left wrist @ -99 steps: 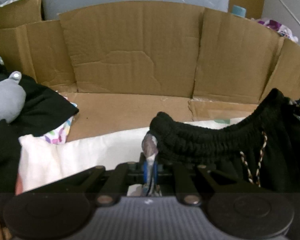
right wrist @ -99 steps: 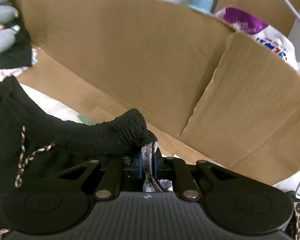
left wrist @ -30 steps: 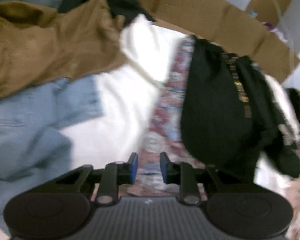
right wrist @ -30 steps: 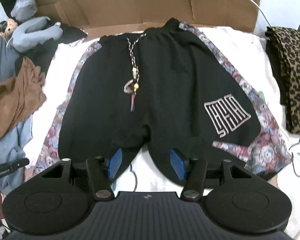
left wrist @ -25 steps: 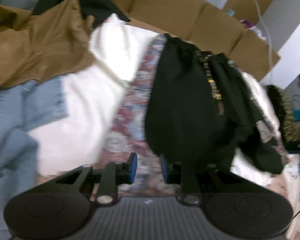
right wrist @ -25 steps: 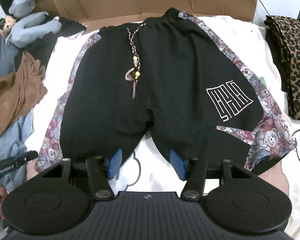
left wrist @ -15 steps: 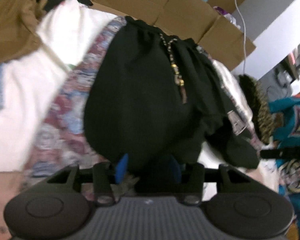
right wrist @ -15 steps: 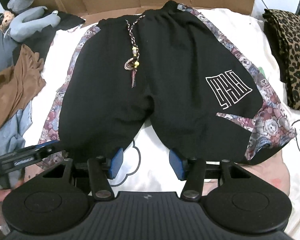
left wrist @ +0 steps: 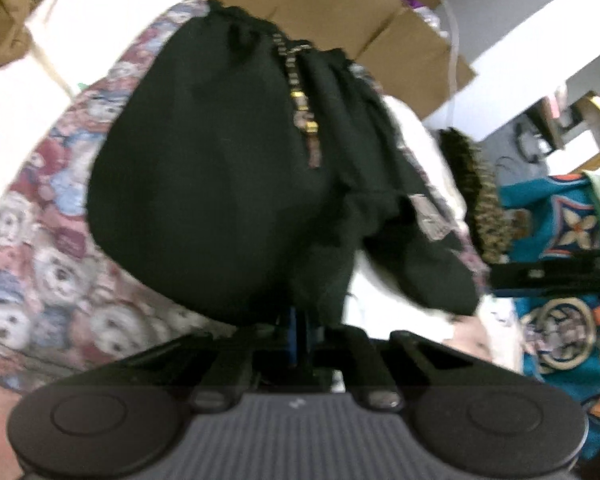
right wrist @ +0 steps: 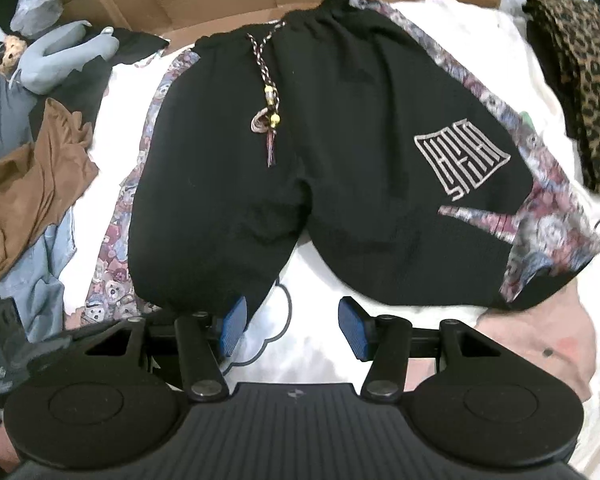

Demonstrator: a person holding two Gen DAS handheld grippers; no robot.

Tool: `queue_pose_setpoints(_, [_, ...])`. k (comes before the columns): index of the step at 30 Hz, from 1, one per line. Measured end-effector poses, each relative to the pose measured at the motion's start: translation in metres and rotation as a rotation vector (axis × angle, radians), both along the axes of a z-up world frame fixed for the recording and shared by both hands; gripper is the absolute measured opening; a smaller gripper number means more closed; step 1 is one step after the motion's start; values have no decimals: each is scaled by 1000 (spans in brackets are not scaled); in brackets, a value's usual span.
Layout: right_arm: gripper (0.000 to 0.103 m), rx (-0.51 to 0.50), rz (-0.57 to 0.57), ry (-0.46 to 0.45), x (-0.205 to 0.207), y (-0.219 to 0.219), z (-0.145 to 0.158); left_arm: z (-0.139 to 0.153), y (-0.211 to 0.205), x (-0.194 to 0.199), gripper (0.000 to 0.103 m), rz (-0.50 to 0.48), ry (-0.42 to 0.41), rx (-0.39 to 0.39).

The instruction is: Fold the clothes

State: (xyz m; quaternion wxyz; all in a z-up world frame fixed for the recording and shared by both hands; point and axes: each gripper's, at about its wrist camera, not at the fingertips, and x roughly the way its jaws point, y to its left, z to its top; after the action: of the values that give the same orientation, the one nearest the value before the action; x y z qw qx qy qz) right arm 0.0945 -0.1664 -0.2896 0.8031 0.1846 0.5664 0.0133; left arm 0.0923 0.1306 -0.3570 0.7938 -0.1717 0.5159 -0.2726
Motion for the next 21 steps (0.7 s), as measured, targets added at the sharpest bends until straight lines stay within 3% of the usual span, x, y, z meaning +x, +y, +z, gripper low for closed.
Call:
queue_pose_setpoints(8, [59,78,7,32,22,17,-29,1,-30,-16,1,-99,30,-79])
queue_pose_setpoints(14, [56,62,17,93,27,31,-57,-5,-49,-30,1,-177,55,-108])
queue_pose_setpoints(16, [13,53,23,119,24,31,-69,-8,-51,-33,1,-196,64,-106])
queue_pose_setpoints(19, [0,48,10,131,15,26,-77,-8,-44,-37,2,-217,80,-92])
queue_pose_setpoints(21, [0,35,10,134,9,23,-80,-9,-37,-37,2,-209,97,-90])
